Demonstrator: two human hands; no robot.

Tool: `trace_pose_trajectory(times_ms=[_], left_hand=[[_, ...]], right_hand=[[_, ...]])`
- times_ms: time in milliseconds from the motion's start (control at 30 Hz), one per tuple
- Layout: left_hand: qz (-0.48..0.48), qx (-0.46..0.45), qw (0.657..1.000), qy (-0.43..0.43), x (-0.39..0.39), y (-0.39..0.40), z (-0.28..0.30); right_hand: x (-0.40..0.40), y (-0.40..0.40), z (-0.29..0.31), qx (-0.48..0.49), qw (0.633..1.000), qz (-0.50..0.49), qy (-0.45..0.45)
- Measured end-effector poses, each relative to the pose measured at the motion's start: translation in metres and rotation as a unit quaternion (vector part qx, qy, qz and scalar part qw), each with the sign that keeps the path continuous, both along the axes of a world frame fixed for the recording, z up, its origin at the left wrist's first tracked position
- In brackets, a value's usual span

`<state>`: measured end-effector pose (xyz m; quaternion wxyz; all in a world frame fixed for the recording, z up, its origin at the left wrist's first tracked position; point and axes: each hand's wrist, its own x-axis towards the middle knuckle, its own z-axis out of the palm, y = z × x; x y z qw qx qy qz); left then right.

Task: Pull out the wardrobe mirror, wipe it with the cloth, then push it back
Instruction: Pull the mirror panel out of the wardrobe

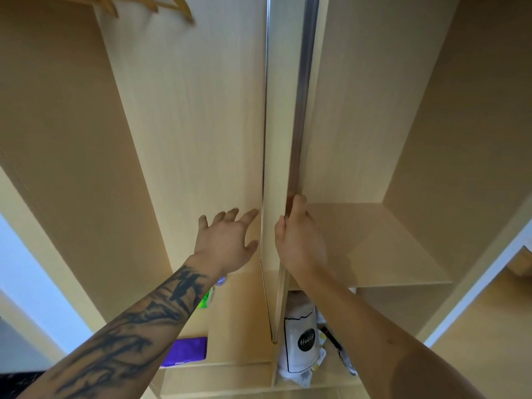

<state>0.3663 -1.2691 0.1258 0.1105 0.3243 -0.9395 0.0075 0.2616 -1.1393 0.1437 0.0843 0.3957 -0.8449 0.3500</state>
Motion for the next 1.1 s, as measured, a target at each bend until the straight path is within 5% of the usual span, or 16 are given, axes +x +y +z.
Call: trace_pose_trajectory(times_ms=[533, 1100], left_hand=[[-0.032, 0.006, 0.999, 0.019, -0.011, 0.037, -0.012], [-0.023, 0.015, 0.998, 0.053, -0.017, 0.022, -0.001]], right_hand=[[-0.003, 0.081, -0.009, -0.034, 0.997, 0.043, -0.055], [-0.090, 0.100, -0.031, -0.122, 0.989, 0.026, -0.075]])
